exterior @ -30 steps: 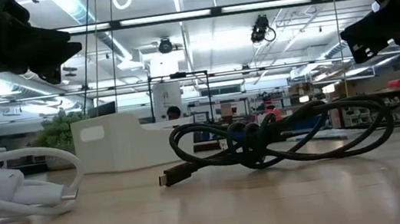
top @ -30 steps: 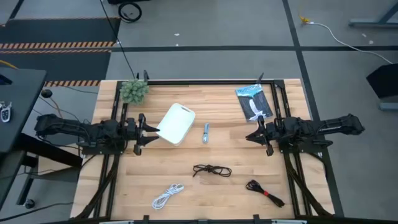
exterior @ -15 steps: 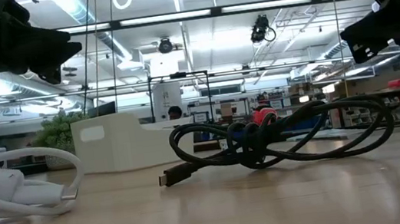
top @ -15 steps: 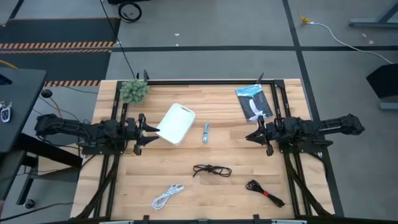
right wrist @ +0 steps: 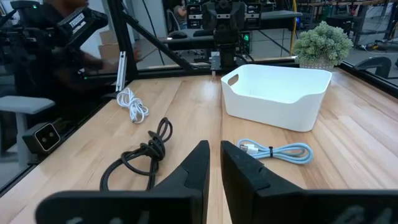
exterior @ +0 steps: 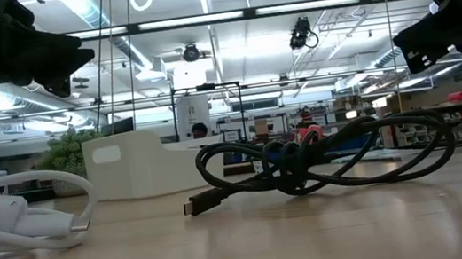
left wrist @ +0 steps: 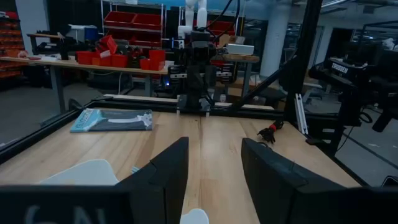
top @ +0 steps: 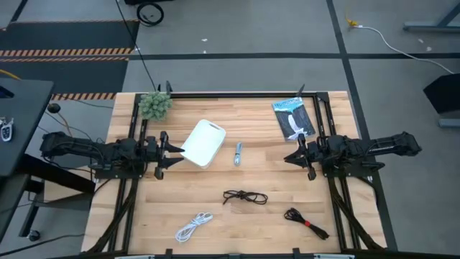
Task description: Pick and place USB-C Cables
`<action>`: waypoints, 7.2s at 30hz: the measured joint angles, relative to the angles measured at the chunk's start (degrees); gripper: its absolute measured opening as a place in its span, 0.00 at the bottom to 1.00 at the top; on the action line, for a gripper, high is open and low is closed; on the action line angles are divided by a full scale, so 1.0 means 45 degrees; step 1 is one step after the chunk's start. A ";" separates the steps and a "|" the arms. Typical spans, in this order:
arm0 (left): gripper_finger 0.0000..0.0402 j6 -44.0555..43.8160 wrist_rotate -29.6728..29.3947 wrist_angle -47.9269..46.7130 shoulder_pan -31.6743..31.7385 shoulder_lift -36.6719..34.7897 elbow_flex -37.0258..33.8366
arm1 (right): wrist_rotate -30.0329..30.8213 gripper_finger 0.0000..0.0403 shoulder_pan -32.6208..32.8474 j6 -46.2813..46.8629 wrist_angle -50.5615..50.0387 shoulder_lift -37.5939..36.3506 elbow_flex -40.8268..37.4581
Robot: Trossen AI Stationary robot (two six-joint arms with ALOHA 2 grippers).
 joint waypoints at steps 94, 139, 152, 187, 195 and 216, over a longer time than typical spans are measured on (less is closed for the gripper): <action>0.39 -0.0001 -0.0001 0.0000 0.0000 -0.0001 -0.0004 | -0.0019 0.11 0.0005 0.2375 0.4472 0.0028 0.0000; 0.39 0.0002 0.0004 -0.0003 0.0000 -0.0003 -0.0004 | 0.0944 0.12 0.0937 0.2111 0.7116 1.2552 0.3865; 0.39 0.0002 0.0000 -0.0002 0.0000 0.0000 0.0000 | 0.1186 0.39 0.1560 0.1321 0.3844 1.7259 0.7920; 0.39 0.0000 -0.0001 -0.0006 0.0000 -0.0005 -0.0002 | 0.4204 0.65 0.4446 0.2596 -0.4976 2.2693 1.5999; 0.39 -0.0001 -0.0001 0.0000 0.0000 -0.0005 0.0000 | 0.4226 0.65 0.4775 0.2094 -0.5033 2.2764 1.5884; 0.39 -0.0001 0.0002 -0.0002 0.0000 -0.0005 -0.0004 | 0.4357 0.58 0.4413 0.2226 -0.3861 2.2749 1.4576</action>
